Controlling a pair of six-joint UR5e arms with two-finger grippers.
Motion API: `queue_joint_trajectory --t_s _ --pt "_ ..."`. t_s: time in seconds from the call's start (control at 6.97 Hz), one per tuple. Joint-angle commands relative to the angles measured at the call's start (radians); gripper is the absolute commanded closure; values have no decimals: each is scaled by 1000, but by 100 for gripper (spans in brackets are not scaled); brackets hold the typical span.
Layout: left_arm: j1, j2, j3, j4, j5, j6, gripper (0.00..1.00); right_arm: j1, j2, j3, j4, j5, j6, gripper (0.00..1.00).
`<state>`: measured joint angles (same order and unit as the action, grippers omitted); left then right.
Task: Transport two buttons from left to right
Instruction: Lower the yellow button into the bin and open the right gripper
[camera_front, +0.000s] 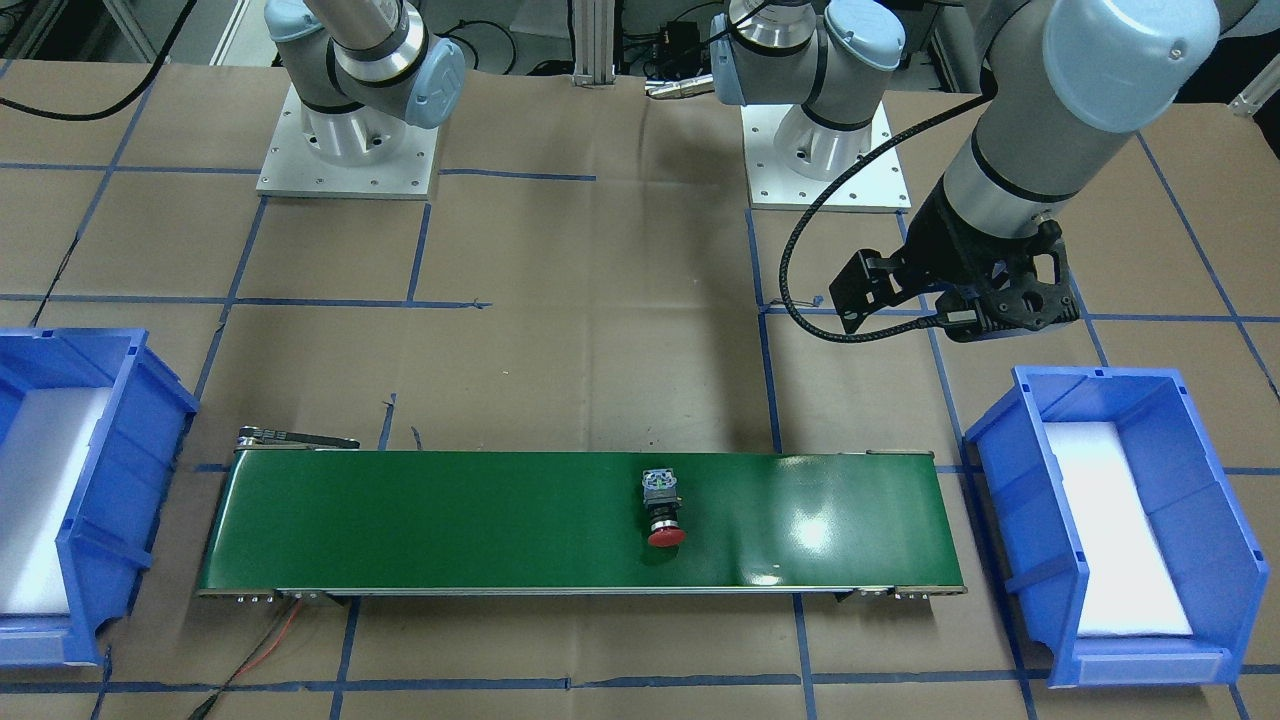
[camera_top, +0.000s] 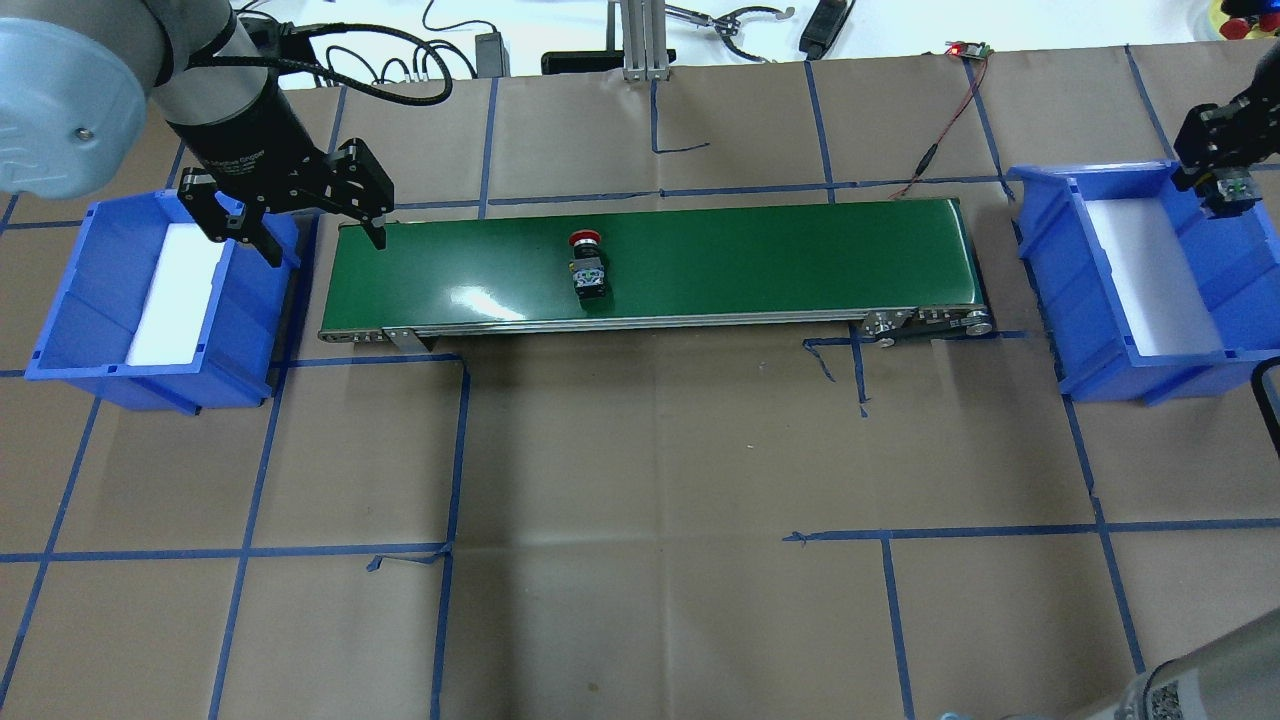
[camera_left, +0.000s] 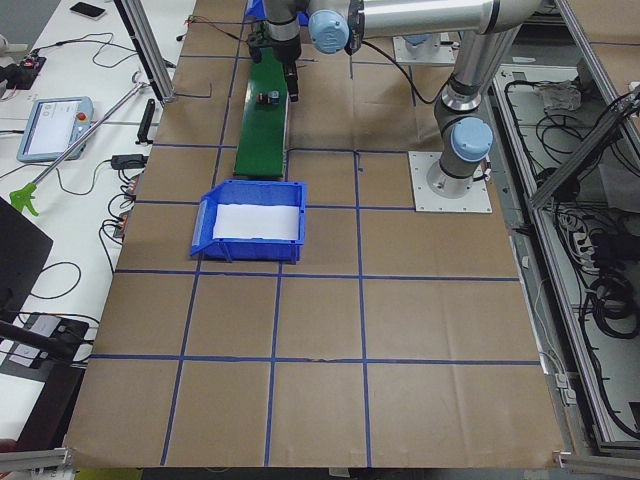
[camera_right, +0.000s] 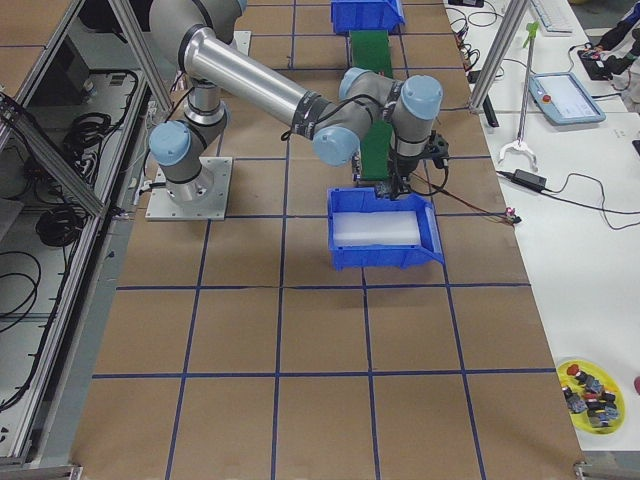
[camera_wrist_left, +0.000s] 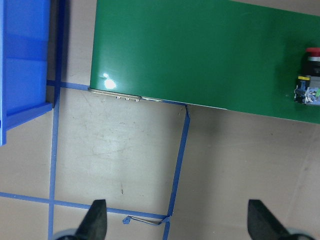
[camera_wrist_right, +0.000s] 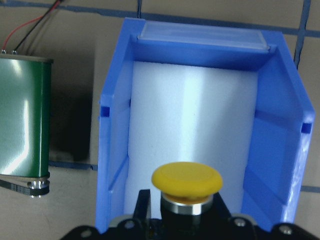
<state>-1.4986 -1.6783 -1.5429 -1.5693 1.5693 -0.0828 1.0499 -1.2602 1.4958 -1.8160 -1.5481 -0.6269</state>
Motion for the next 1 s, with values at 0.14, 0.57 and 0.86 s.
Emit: queue_joint_trajectory --t_s 0.14,0.57,0.86 --pt "0 0 1 3 -2 0 0 -44 -28 223 -252 6 -89 95" --pt "1 -3 1 5 -2 0 0 -44 19 319 -345 6 -91 95" --pt "1 -3 1 6 -2 0 0 -51 42 324 -356 5 -94 95"
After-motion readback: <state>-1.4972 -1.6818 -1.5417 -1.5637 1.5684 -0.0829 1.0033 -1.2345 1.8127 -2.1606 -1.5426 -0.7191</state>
